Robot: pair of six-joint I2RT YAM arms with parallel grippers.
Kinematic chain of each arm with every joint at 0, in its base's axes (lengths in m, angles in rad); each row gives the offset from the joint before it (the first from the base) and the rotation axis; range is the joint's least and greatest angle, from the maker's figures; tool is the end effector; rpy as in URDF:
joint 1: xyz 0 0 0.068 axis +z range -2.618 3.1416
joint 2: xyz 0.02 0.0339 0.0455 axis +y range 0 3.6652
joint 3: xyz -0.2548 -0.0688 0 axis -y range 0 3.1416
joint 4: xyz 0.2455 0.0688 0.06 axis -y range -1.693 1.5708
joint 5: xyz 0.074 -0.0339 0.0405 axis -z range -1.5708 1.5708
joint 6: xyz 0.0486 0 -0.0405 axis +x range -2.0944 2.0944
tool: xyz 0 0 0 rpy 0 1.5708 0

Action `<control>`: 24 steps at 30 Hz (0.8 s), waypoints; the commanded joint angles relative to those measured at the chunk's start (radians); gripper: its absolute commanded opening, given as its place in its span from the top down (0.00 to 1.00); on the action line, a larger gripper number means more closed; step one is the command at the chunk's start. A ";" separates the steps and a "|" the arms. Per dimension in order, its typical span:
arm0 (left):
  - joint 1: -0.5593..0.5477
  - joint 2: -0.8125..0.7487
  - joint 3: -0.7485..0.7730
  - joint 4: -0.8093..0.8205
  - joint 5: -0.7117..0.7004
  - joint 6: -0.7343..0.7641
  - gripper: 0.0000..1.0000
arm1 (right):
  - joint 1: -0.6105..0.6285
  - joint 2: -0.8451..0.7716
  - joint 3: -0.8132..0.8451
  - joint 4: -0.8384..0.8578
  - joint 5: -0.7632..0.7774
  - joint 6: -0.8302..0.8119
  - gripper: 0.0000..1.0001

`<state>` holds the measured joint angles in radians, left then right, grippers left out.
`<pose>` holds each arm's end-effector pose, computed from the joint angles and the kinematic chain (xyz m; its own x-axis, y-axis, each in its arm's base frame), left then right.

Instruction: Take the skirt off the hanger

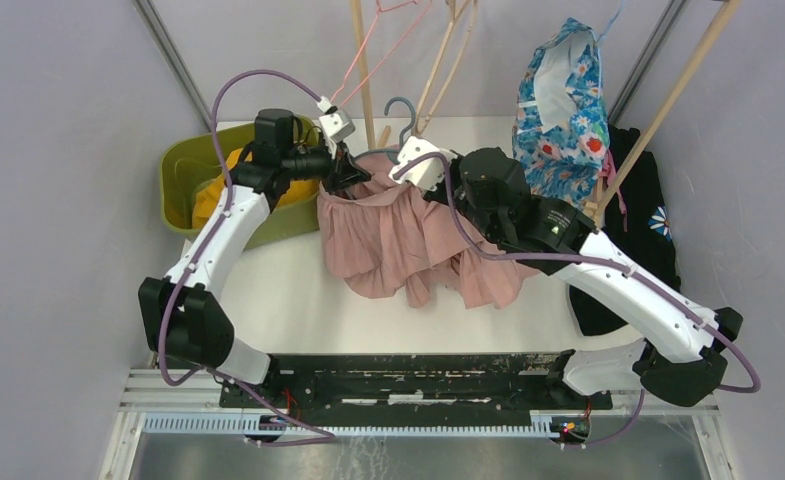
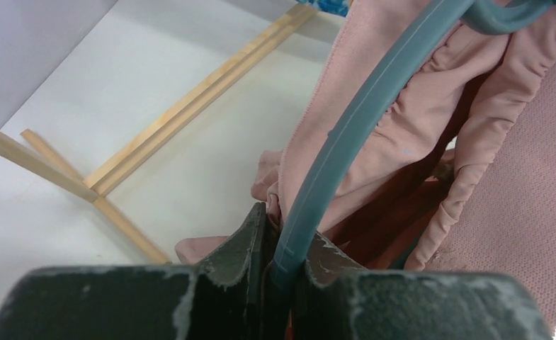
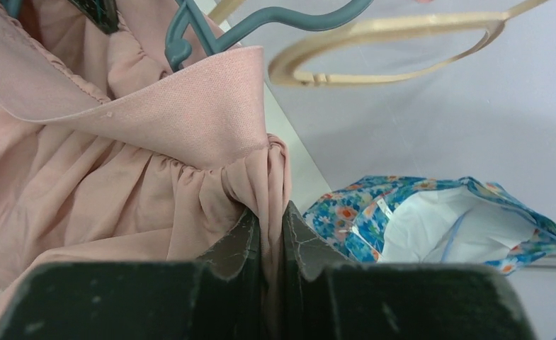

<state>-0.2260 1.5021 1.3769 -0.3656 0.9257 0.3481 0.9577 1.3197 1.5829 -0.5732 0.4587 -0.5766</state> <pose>0.3272 -0.1151 0.3479 -0.1516 0.2453 -0.9575 0.9289 0.3664 -0.0532 0.1845 0.2249 0.4462 0.1204 -0.6784 -0.7247 -0.5071 0.5856 -0.6324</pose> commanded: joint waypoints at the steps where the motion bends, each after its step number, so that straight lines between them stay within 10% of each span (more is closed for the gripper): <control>1: -0.100 -0.122 0.029 0.001 -0.147 -0.130 0.97 | -0.005 -0.013 -0.039 0.092 0.007 0.035 0.99; 11: -0.228 -0.262 0.037 -0.025 -0.278 -0.148 0.97 | -0.022 0.042 -0.088 0.206 0.115 -0.010 0.98; 24: -0.244 -0.298 0.027 -0.012 -0.287 -0.146 0.97 | -0.024 0.049 -0.023 0.198 0.150 -0.001 0.46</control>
<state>-0.4660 1.2446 1.3769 -0.5442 0.5873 0.2653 0.9161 1.3754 1.5036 -0.3893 0.6563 -0.6308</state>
